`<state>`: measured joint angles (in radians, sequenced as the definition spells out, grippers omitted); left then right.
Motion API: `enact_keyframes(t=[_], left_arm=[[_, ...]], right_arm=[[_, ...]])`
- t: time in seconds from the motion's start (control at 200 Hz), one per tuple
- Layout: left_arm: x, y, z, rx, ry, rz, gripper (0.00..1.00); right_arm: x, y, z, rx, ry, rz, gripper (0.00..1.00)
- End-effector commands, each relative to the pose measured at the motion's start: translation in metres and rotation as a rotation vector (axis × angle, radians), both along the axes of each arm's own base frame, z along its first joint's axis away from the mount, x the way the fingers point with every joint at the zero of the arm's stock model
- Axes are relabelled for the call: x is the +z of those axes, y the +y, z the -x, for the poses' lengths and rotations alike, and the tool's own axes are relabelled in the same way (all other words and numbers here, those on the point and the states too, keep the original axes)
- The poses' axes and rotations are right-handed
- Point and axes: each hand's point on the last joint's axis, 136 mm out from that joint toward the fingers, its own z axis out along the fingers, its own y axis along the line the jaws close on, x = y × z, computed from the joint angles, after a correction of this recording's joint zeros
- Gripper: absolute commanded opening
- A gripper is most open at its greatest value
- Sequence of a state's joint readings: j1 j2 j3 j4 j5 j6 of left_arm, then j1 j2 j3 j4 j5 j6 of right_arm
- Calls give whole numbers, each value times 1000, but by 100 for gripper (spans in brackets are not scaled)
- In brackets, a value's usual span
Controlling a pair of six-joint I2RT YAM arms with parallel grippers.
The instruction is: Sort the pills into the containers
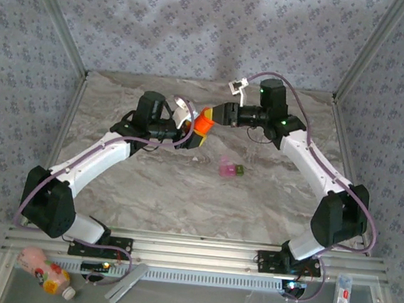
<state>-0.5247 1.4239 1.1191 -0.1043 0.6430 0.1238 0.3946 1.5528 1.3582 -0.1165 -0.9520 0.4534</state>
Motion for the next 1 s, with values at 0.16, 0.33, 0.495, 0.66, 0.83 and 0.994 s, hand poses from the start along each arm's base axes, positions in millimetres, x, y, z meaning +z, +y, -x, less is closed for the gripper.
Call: enact_keyframes(t=[0.16, 0.33, 0.495, 0.66, 0.83, 0.994], left_arm=[[19, -3, 3, -35, -41, 29, 0], [18, -3, 1, -27, -42, 25, 0], [19, -3, 1, -28, -45, 24, 0], [18, -3, 0, -29, -45, 21, 0], [18, -3, -1, -28, -44, 19, 0], [18, -4, -1, -31, -40, 21, 0]], right_arm=[[21, 0, 3, 70, -145, -57, 48], [32, -13, -5, -63, -59, -46, 73], [39, -30, -14, -254, 111, -56, 73], [20, -42, -17, -452, 261, 32, 73], [13, -27, -15, -464, 276, 86, 75], [8, -9, -14, -424, 282, 100, 75]])
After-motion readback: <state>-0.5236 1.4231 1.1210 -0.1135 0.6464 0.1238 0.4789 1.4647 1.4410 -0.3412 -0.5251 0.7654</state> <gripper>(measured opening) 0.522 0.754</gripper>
